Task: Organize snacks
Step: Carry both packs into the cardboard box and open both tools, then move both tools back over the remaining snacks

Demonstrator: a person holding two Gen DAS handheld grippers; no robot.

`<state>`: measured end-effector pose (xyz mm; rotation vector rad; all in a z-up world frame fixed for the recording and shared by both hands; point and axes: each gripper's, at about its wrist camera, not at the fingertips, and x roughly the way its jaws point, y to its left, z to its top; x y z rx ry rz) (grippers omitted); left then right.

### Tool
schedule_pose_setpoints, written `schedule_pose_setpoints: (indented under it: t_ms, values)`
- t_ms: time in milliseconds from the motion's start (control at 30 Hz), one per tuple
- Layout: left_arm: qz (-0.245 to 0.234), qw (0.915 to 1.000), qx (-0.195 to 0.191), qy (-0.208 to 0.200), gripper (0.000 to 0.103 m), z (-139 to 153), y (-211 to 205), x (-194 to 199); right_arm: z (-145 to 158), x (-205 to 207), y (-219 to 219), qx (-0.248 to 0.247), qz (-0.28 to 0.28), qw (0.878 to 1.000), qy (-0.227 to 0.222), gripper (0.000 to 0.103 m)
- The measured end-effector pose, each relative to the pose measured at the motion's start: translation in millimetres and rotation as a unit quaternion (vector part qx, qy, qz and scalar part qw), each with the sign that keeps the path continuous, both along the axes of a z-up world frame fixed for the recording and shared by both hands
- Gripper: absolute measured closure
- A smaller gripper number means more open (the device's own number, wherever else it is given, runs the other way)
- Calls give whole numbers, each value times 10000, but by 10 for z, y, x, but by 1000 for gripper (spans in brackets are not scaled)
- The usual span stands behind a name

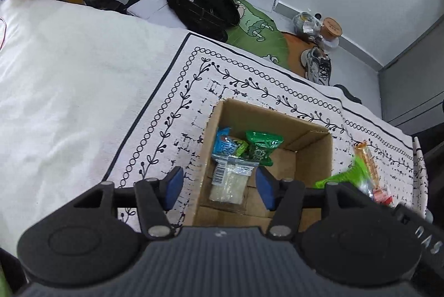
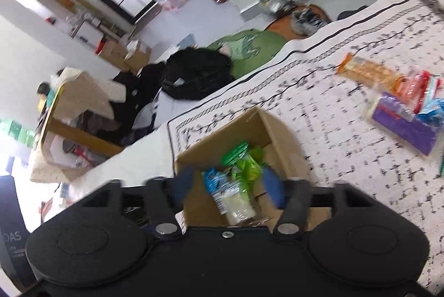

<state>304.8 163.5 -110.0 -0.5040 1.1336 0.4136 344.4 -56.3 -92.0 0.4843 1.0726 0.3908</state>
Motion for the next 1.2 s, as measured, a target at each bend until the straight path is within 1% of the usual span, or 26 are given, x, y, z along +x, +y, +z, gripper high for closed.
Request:
schedule_pose_setpoints:
  t_ms: [100, 133, 233, 300, 367, 533, 567, 600, 633, 667, 800, 933, 1100, 1200]
  values:
    - [-20, 10000, 0, 45, 38, 2, -6, -5, -16, -2, -101, 35, -2, 10000, 72, 35]
    - [-30, 10000, -23, 38, 35, 7, -17, -11, -15, -10, -134, 21, -4, 10000, 77, 30]
    - [-77, 9999, -78, 48, 33, 11, -72, -20, 13, -71, -231, -163, -32, 9998, -76, 17]
    - [-103, 9999, -70, 85, 30, 7, -128, -17, 8, -100, -296, -232, -46, 9997, -108, 13]
    - [-138, 9998, -36, 118, 27, 3, -200, -18, 1, -119, -376, -271, -86, 9995, -103, 12]
    - [-311, 9994, -64, 171, 25, -10, -371, -21, -34, -171, -603, -313, -246, 9992, -50, 11]
    - [-343, 9993, -48, 150, 22, -6, -409, -27, -41, -186, -659, -326, -276, 9991, -58, 10]
    - [-379, 9992, -23, 115, 19, -1, -454, -34, -41, -201, -709, -350, -311, 9989, -68, 7]
    - [-409, 9991, 3, 84, 14, 5, -490, -42, -41, -221, -764, -376, -356, 9986, -84, 3]
    - [-443, 9990, 35, 50, 9, 13, -534, -49, -40, -238, -811, -392, -394, 9984, -102, 2]
    - [-598, 9981, 105, -38, 0, 50, -708, -54, -52, -301, -1026, -428, -602, 9972, -104, 1]
    - [-798, 9966, 165, -93, 0, 59, -909, -66, -65, -368, -1259, -396, -766, 9962, -88, 1]
    - [-1025, 9944, 175, -200, 0, 70, -1154, -96, -91, -445, -1538, -491, -914, 9945, -143, 1]
    - [-1070, 9939, 145, -227, 0, 46, -1276, -112, -98, -486, -1698, -524, -964, 9939, -145, 1]
